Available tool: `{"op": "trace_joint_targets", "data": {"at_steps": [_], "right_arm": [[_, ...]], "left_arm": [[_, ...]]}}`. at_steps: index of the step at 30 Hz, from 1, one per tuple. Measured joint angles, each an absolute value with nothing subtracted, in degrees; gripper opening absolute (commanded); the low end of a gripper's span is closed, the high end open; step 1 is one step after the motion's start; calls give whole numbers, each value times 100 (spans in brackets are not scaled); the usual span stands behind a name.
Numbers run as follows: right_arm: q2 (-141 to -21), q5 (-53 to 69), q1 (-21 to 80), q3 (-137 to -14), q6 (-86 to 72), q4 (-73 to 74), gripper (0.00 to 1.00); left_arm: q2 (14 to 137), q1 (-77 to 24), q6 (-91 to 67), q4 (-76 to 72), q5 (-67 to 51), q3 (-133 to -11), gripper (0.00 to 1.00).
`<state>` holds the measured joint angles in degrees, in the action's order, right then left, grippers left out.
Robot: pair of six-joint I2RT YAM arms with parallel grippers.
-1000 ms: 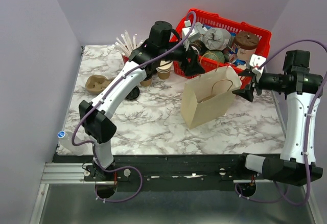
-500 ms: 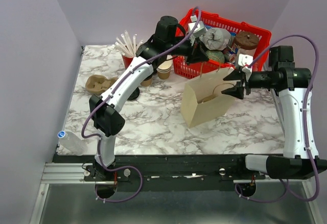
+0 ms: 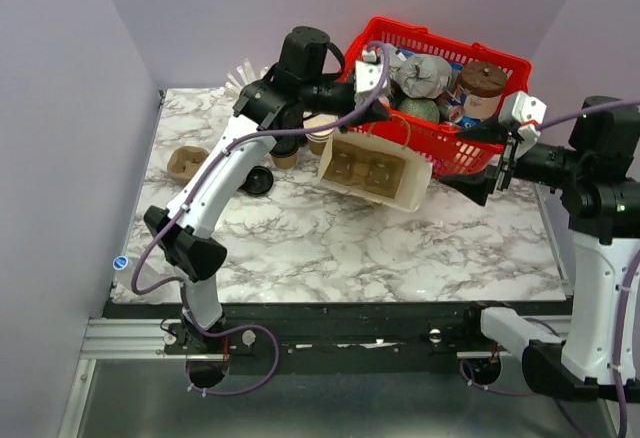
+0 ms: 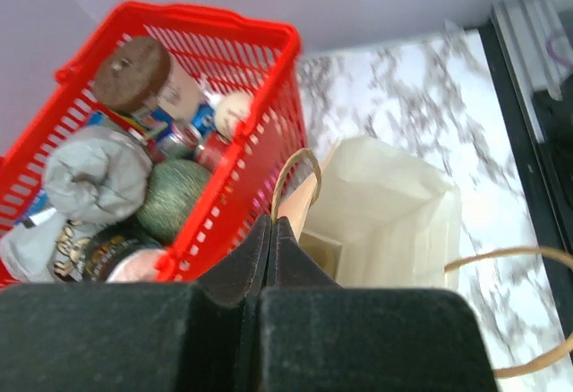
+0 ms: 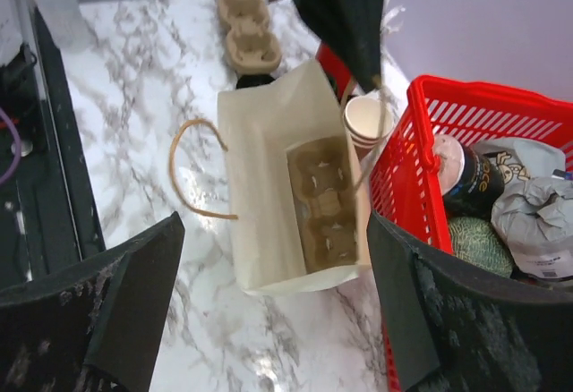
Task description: Pack the takeout coffee
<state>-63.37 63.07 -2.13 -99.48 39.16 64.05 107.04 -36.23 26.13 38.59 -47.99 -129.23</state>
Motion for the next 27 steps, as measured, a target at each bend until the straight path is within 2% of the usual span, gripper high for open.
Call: {"op": "trace_joint_targets", "data": {"at_steps": [6,12,20,27], "right_arm": [[-5511,5798,-209,-8820,3055,5400,92],[-5527,5498,-209,-8517,2825,5247,91],[-5721,5468,-209,-8582,2703,5240,90],[-6038,5483,-207,-9002,2493,5116,90]], "left_arm": [[9605,-4064,3306,4322,-4735,-10755,0],[8586,-4604,3374,4077,-4534,-9264,0],[8374,-4475,2989,3597,-4381,-9371,0],[8956,-3896,2132,3367,-4569,-10324,0]]}}
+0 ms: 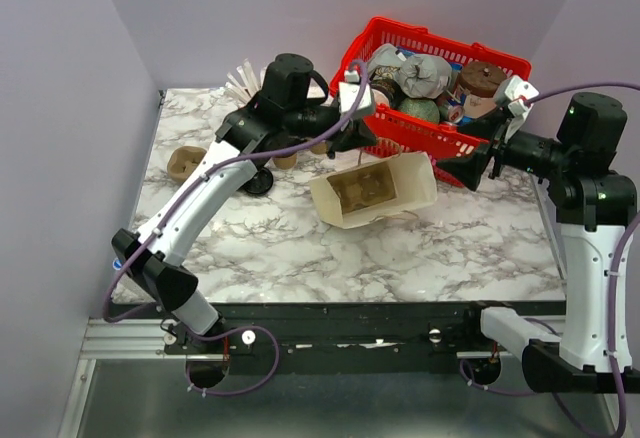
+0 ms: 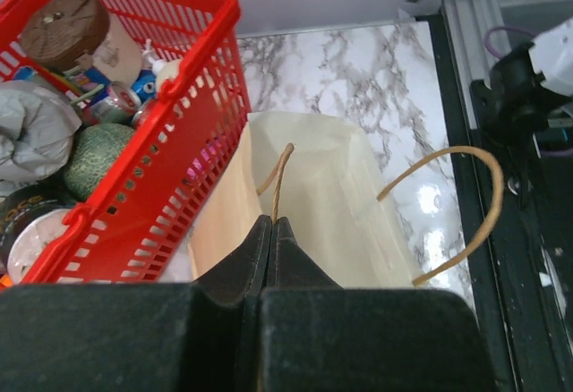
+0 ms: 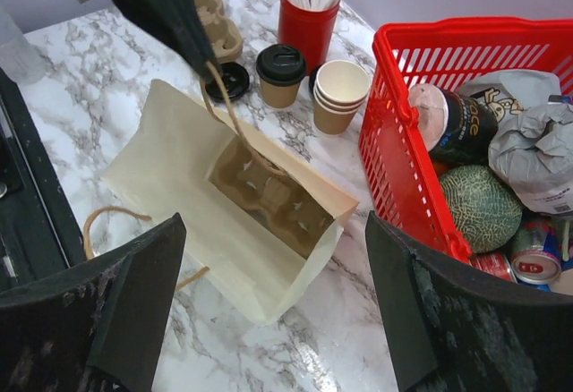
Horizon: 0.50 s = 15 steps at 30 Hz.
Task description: Pack the takeout coffee
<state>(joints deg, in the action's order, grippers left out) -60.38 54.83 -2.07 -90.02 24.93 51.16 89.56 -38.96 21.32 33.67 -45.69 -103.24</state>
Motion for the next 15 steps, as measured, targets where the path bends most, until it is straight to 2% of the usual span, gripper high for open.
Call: {"op": "trace_joint_targets", "data": {"at_steps": [2,9,12,13,15], "right_arm": [[-6088,5483,-209,-9004,2445,5057,90],[-6342,5406,-207,-9002,2333,4893,85],[-6602,5183,-207,-8995,2147,4757,83],[-6726,5120,-207,-9004,2093,4735,83],[-7074,4954,-202,-9072,1997,4716,82]], "left_arm": [[9157,-3710,1916,3258,-4657,-10516,2],[9878,-3291,1420,3081,-4737,-11021,23],[10095,-3146,1205,3052,-4707,-11166,41],[10136,-3096,1140,3046,-4685,-11205,51],[10147,-2998,1085,3022,-4637,-11212,58]]}}
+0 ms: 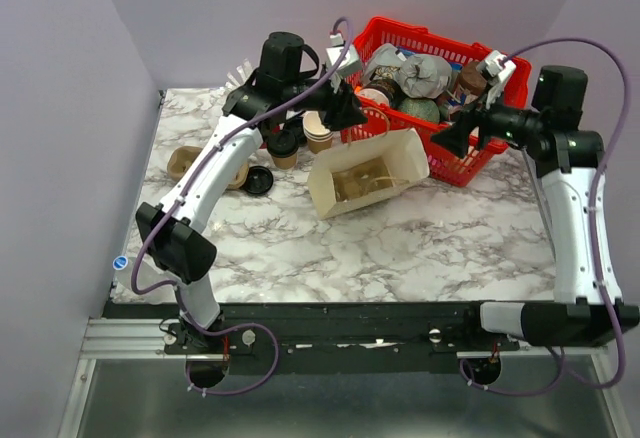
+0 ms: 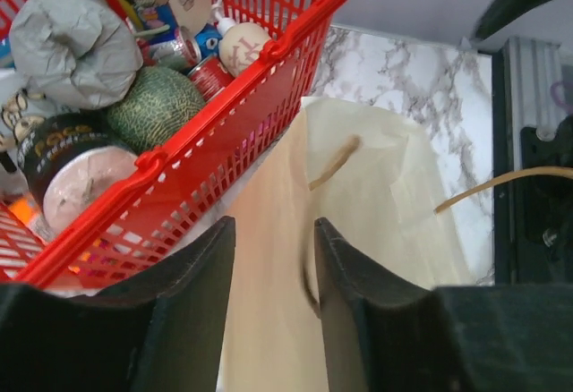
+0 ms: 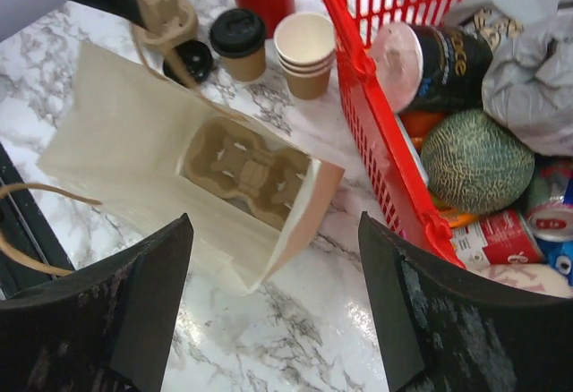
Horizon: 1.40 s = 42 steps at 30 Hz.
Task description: Pack the takeout coffee
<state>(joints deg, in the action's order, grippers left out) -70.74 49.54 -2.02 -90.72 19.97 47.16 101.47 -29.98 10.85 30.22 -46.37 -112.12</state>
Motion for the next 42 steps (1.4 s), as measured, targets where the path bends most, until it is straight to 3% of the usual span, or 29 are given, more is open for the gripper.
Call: {"op": "trace_joint_targets", "data": {"at_steps": [4,10,20,30,42], "right_arm": [[-7874,4661,-196,-9255,1787,4648,82],[-8709,4550,-193,-9690,1450,4595,83],[-9164,4552,-191,-10436,1328,4488,83],[-9555,4547,-191,-10661,1004,4348,84],[-9623,4475,-191,-10753,895,4272,86]], "left_arm": [[10143,-2777,982,2952,-4534,-11273,77],[9861,-2366,976,2928,-4150,-11268,87],[8722,-1699,1372,3251,-3009,-10394,84],[9894,-1763,1299,4066,-1625,-10099,83],[10960,-1776,1280,4515,-864,-10783,86]]}}
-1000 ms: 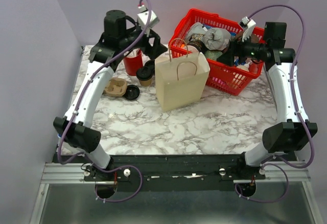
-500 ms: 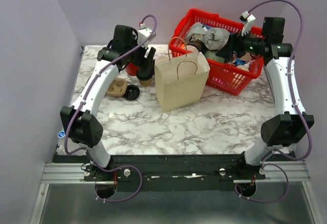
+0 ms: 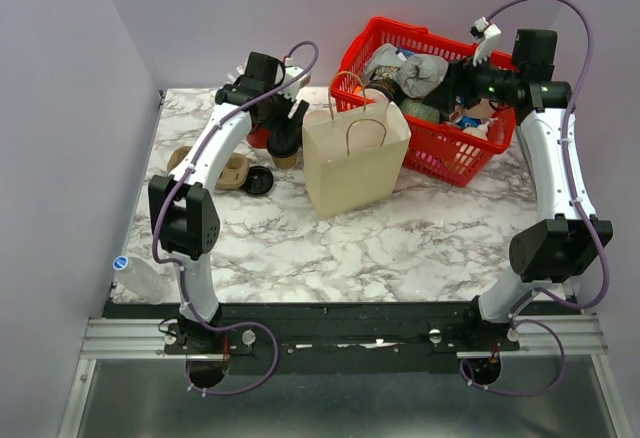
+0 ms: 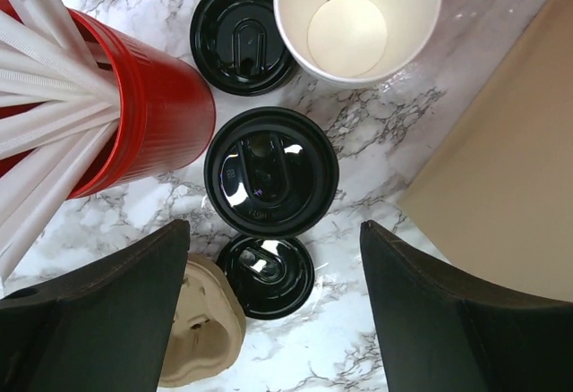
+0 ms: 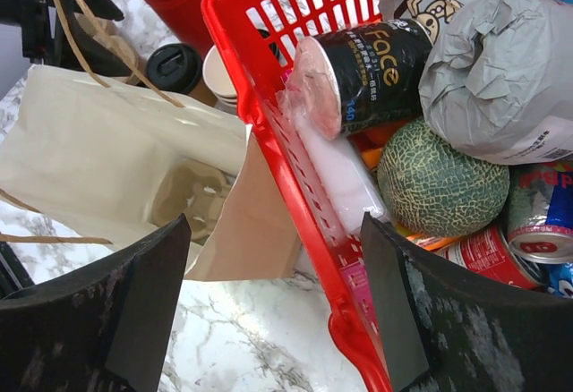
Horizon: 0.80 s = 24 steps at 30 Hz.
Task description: Pack the takeout coffee
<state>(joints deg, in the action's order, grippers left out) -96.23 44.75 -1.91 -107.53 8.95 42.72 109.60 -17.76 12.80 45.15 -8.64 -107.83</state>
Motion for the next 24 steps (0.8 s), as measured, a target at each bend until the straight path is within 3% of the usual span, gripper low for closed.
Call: {"op": "trace_joint_targets", "data": {"at_steps": [3,24], "right_arm": [[-9623,4431,-187,-10753,897,4263,86],[-9623,4383,-187,-10641,910,4309,87]], "left_arm": [[11155,-1776,1243,4611,-777,-10927,93],[12064,-1774,1100,4716,-510,-11498,92]]}}
